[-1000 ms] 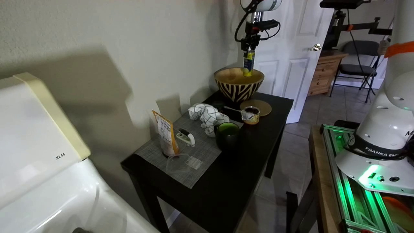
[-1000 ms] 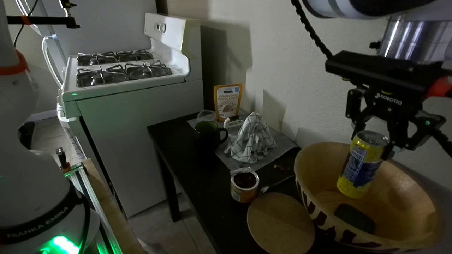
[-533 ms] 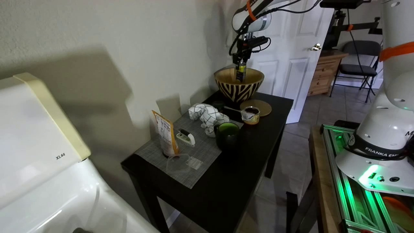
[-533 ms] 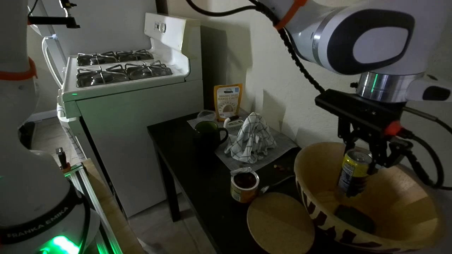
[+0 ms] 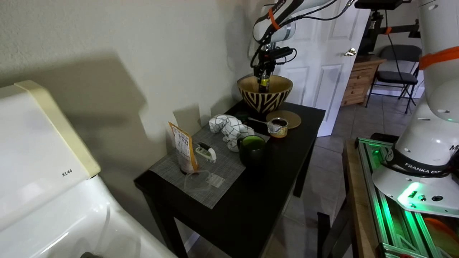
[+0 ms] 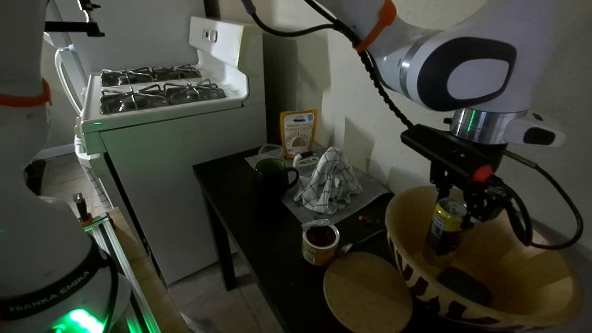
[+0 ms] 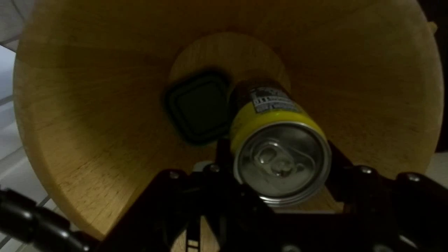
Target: Put that caan into the bowl
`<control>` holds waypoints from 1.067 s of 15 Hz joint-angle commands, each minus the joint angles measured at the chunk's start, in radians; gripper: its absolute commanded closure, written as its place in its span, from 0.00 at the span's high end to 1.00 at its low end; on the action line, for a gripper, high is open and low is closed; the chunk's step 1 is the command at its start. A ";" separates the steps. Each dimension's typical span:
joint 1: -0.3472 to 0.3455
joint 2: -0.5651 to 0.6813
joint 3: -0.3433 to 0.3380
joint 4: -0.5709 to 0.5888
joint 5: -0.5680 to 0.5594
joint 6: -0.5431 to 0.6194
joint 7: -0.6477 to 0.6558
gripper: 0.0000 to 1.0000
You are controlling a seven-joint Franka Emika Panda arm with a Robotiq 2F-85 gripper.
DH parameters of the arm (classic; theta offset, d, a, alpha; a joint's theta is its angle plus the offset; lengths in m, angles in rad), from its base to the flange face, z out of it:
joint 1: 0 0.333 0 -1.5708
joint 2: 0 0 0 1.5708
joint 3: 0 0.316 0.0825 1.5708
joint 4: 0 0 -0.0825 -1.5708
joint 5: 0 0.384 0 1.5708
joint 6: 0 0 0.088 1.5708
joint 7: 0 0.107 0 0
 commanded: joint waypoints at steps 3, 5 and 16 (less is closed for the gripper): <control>-0.019 0.027 0.018 0.029 0.036 -0.024 0.061 0.38; -0.023 0.036 0.021 0.045 0.046 -0.032 0.076 0.38; -0.023 0.098 0.021 0.126 0.046 -0.098 0.150 0.38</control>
